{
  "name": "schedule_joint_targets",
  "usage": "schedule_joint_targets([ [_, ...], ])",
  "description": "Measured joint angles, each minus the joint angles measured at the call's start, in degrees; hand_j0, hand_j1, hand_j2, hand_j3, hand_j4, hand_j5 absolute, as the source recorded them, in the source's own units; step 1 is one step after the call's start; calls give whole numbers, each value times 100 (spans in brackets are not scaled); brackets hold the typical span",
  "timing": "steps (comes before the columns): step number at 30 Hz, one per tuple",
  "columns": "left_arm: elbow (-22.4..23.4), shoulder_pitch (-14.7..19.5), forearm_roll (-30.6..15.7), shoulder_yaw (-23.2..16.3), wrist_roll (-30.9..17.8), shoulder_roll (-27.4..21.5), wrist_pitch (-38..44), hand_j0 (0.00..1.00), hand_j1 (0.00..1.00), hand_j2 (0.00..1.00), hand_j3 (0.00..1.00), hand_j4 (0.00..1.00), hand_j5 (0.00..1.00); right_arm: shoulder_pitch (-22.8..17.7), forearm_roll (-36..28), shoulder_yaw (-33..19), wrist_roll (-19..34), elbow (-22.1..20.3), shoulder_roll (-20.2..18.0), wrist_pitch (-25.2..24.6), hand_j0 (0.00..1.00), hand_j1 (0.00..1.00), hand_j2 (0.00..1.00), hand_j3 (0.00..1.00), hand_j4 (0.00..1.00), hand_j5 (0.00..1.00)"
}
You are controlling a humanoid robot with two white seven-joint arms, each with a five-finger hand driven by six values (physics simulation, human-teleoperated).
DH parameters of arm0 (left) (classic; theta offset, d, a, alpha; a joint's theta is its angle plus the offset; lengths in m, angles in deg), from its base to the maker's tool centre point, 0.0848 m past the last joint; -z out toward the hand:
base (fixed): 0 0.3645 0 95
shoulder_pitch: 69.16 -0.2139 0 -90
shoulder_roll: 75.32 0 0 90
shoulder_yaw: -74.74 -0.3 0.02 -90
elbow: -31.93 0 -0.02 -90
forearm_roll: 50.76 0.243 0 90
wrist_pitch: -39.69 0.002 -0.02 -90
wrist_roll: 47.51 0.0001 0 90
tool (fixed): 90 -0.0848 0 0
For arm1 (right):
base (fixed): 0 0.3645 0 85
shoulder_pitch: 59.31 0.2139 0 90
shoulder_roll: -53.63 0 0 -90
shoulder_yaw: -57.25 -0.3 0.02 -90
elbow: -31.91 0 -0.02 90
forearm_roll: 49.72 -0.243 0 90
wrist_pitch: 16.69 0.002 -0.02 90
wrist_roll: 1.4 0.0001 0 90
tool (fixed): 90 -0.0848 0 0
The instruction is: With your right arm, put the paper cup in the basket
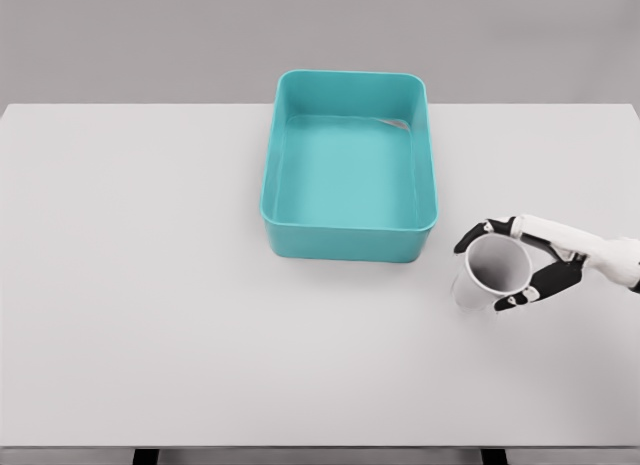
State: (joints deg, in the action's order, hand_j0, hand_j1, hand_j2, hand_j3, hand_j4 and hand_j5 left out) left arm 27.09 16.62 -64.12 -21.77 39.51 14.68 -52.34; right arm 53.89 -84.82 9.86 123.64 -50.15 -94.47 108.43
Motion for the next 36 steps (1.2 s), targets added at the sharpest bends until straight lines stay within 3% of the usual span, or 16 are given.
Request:
schedule_joint_targets([
  [5,0,0,0,0,0,0,-2,100,100,100,100,100,100,-9,10,-557,0,41,142,0,58,58,58,58,58,58],
  [10,0,0,0,0,0,0,0,100,100,100,100,100,100,9,53,-1016,8,235,396,7,59,59,59,59,59,59],
  [19,0,0,0,0,0,0,1,100,100,100,100,100,100,53,614,-1951,14,650,1176,6,60,60,60,60,60,60],
  [31,0,0,0,0,0,0,0,100,100,100,100,100,100,800,1204,-2139,0,794,2386,-70,61,61,61,61,61,61],
  [36,0,0,0,0,0,0,0,100,100,100,100,100,100,1107,1926,-2140,-2,1099,3131,-208,62,62,62,62,62,62],
])
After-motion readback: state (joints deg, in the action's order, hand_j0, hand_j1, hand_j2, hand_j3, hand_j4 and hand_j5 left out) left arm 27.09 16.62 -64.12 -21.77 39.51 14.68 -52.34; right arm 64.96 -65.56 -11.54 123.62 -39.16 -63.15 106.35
